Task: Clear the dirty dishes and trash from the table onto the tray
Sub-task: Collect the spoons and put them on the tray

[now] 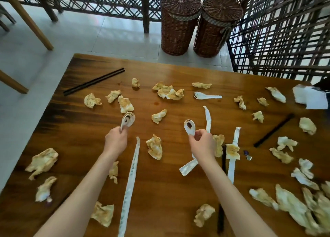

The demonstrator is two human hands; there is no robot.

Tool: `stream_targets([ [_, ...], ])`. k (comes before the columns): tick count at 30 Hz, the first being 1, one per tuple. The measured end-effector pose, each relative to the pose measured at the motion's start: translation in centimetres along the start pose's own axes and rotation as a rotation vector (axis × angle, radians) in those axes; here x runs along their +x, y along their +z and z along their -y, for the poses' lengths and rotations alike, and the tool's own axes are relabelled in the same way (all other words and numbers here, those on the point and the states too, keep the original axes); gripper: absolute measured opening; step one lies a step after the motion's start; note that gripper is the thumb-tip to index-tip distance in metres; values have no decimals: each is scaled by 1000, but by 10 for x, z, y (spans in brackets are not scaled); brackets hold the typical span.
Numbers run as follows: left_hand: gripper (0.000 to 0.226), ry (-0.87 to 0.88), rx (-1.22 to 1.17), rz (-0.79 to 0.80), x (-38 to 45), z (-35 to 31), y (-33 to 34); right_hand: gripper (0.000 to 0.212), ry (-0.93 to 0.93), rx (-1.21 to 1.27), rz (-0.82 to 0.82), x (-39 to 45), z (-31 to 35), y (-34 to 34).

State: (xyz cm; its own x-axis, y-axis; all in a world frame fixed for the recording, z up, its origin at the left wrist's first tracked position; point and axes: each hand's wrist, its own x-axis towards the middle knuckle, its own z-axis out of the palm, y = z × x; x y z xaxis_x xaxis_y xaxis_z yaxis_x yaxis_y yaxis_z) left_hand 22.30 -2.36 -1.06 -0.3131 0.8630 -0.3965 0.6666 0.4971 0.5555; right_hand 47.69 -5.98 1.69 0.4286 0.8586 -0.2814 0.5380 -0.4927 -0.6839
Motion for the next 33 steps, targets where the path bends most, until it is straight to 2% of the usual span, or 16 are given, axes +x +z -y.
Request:
stream_targets([
  [4, 44, -85, -174, 96, -24, -54, 51, 11, -16, -62, -34, 47, -19, -27],
  [10, 29, -381, -694, 255, -36, -121, 114, 16, -57, -53, -6, 134, -28, -57],
  [13, 24, -401, -845, 291, -36, -133, 131, 20, -129, -81, 20, 171, -20, -61],
  [16, 26, -375, -881, 322, -35, -141, 141, 23, -174, -96, 2, 200, -10, -59],
  [20, 27, -351, -876, 348, -31, -146, 145, 14, -267, -189, 35, 228, -1, -50],
  [22, 28, -330, -881, 362, -29, -148, 147, 19, -292, -230, 61, 239, 1, -45],
  [28, 30, -290, -874, 369, -30, -148, 151, 29, -250, -457, 77, 261, -5, -35],
  [33, 33, -280, -891, 378, -33, -149, 152, 24, -205, -423, 171, 264, -13, -29],
])
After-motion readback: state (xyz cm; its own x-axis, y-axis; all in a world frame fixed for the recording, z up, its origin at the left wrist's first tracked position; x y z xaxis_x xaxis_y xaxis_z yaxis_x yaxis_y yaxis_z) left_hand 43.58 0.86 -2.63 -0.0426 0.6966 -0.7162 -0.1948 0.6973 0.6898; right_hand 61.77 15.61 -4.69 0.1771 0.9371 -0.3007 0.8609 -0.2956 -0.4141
